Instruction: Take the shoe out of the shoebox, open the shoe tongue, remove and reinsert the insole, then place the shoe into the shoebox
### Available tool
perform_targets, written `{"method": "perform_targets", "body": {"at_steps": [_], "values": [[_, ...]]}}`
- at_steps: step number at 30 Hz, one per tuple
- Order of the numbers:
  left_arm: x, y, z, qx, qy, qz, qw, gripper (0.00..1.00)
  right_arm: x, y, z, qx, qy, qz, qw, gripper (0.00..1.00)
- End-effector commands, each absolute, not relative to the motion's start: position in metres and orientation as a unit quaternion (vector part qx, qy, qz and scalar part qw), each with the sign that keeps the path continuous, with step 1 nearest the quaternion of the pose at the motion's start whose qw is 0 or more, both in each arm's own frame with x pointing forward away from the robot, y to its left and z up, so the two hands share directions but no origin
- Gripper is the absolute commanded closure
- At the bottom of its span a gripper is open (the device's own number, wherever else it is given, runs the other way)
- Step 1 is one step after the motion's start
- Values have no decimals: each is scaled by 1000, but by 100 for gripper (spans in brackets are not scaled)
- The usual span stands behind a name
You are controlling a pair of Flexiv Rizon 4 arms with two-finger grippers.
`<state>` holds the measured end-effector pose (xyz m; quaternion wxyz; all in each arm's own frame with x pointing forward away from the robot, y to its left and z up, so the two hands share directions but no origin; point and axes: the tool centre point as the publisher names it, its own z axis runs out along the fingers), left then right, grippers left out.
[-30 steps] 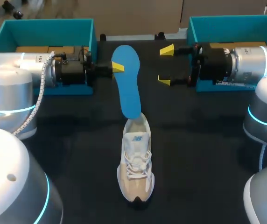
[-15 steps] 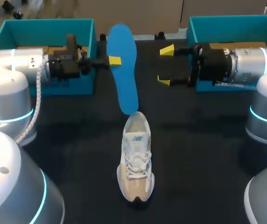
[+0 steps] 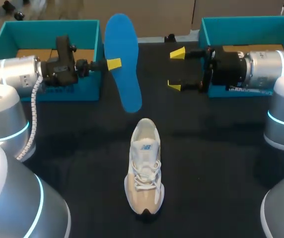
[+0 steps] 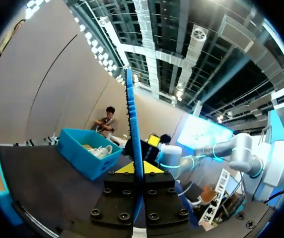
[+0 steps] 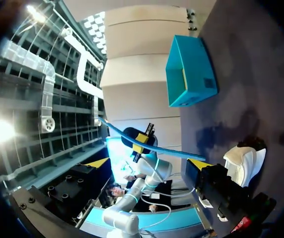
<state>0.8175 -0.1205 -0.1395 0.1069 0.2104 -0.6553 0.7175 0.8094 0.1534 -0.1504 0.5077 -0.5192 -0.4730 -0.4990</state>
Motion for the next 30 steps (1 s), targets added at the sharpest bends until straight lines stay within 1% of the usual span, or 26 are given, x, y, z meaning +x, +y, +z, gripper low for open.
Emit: {"method": "perform_targets", "body": {"at_steps": [1, 2, 3, 7, 11, 12, 14, 16, 17, 28, 30], "values": [[821, -120, -144, 47, -663, 747, 9, 100, 810, 155, -150, -520, -473, -499, 507, 0], [819, -121, -144, 11, -670, 742, -27, 100, 810, 155, -150, -520, -473, -499, 507, 0], [820, -121, -142, -17, -665, 745, -36, 100, 810, 155, -150, -520, -473, -499, 507, 0], [824, -116, -131, -110, -649, 735, -162, 100, 810, 155, -150, -520, -473, -499, 507, 0], [823, -114, -137, -212, -616, 709, -270, 100, 810, 155, -150, -520, -473, -499, 507, 0], [822, -114, -141, -255, -596, 689, -324, 100, 810, 155, -150, -520, -473, -499, 507, 0], [819, -113, -147, -342, -546, 648, -405, 100, 810, 155, -150, -520, -473, -499, 507, 0], [824, -116, -153, -375, -522, 588, -491, 100, 810, 155, -150, -520, -473, -499, 507, 0], [829, -118, -154, -360, -527, 571, -517, 100, 810, 155, -150, -520, -473, -499, 507, 0], [829, -118, -154, -360, -527, 571, -517, 100, 810, 155, -150, -520, -473, -499, 507, 0], [826, -118, -148, -402, -505, 538, -542, 100, 810, 155, -150, -520, -473, -499, 507, 0]]}}
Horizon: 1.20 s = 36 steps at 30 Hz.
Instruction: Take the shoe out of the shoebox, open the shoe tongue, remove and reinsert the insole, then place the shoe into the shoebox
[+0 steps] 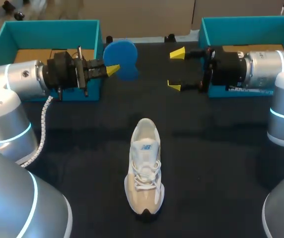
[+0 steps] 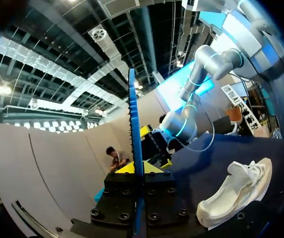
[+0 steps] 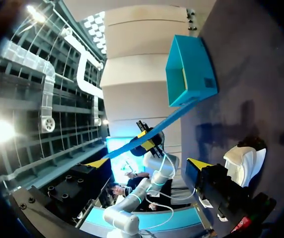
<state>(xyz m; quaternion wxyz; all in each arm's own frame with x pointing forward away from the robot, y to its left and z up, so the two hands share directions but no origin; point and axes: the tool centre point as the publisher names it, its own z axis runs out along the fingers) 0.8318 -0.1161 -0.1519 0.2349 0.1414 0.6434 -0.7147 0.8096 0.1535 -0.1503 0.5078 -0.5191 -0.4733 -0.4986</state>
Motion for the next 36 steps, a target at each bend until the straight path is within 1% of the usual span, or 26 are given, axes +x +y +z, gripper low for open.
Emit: {"method": "perform_targets", "body": {"at_steps": [1, 5, 8, 10, 11, 20, 26, 36], "values": [[823, -116, -144, 413, 493, -546, 536, 100, 810, 155, -150, -520, -473, -499, 507, 0], [808, -114, -139, 489, 435, -498, 568, 100, 810, 155, -150, -520, -473, -499, 507, 0], [802, -115, -141, 521, 414, -480, 572, 100, 810, 155, -150, -520, -473, -499, 507, 0], [800, -117, -143, 547, 397, -446, 587, 100, 810, 155, -150, -520, -473, -499, 507, 0], [801, -120, -147, 573, 389, -398, 602, 100, 810, 155, -150, -520, -473, -499, 507, 0], [801, -120, -147, 573, 389, -398, 602, 100, 810, 155, -150, -520, -473, -499, 507, 0], [801, -123, -139, 613, 349, -360, 611, 100, 810, 155, -150, -520, -473, -499, 507, 0], [806, -129, -151, 623, 372, -345, 595, 100, 810, 158, -150, -516, -490, -497, 497, 0]]}}
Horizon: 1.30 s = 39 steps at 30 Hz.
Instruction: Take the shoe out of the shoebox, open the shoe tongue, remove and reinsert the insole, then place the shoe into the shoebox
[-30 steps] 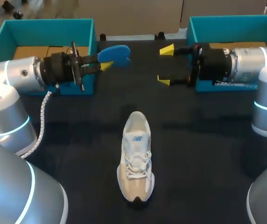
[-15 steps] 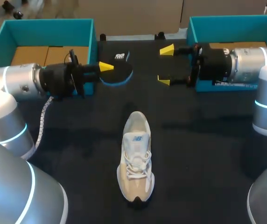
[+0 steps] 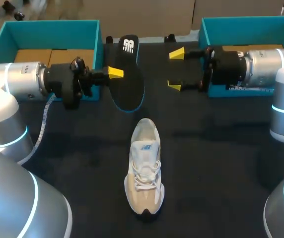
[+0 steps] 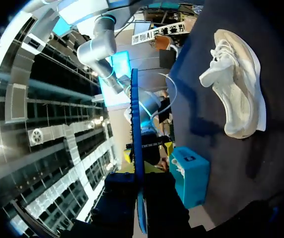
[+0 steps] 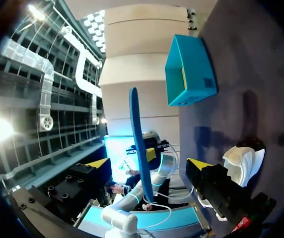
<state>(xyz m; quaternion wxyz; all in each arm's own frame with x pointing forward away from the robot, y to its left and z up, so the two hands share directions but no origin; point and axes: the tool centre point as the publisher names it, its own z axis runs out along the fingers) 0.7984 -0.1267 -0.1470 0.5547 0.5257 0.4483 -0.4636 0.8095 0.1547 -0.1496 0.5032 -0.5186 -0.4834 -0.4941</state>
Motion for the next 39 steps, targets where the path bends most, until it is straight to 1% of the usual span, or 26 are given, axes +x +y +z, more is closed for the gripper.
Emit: {"method": "perform_targets", "body": {"at_steps": [1, 6, 14, 27, 28, 29, 30, 33, 39], "values": [[809, -129, -153, 619, 381, -347, 593, 100, 809, 159, -150, -514, -492, -500, 493, 0], [818, -134, -157, 598, 416, -358, 584, 100, 805, 169, -150, -504, -512, -508, 475, 0], [823, -142, -163, 580, 441, -376, 573, 100, 802, 187, -165, -479, -537, -517, 465, 0], [828, -150, -169, 560, 464, -377, 573, 100, 797, 206, -178, -451, -561, -535, 442, 0], [829, -151, -170, 556, 468, -379, 572, 100, 797, 208, -178, -446, -566, -536, 440, 3], [830, -151, -170, 554, 471, -380, 572, 100, 796, 209, -178, -442, -567, -538, 440, 9], [831, -152, -171, 551, 473, -382, 571, 100, 795, 211, -179, -440, -569, -538, 440, 12], [833, -154, -171, 546, 479, -386, 569, 100, 794, 215, -181, -433, -574, -537, 441, 13], [835, -158, -172, 538, 489, -394, 562, 100, 789, 219, -183, -430, -578, -535, 441, 25]]}}
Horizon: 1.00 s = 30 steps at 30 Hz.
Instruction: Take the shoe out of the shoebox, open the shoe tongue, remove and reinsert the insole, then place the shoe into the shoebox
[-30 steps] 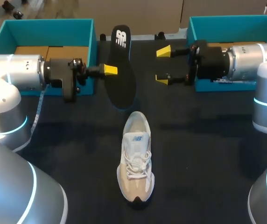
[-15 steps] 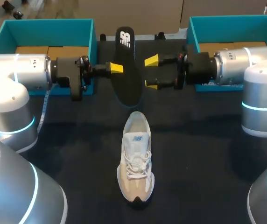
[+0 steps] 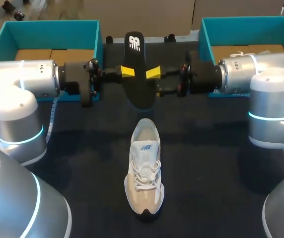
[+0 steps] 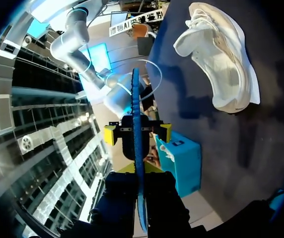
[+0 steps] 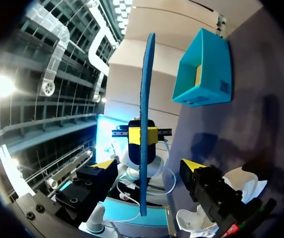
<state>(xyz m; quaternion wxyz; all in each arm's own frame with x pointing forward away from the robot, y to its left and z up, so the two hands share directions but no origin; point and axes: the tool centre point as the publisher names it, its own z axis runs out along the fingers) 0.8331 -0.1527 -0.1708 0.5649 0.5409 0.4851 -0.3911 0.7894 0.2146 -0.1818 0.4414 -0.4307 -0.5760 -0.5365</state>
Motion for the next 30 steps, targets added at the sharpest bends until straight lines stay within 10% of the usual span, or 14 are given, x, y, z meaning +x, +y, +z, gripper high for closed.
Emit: {"method": "perform_targets", "body": {"at_steps": [1, 4, 30], "values": [[835, -158, -172, 538, 489, -394, 562, 100, 789, 220, -183, -430, -579, -535, 440, 29], [836, -159, -174, 536, 494, -396, 558, 100, 787, 221, -183, -428, -582, -535, 439, 51], [836, -161, -176, 539, 490, -393, 561, 100, 787, 221, -182, -430, -587, -519, 448, 67]]}}
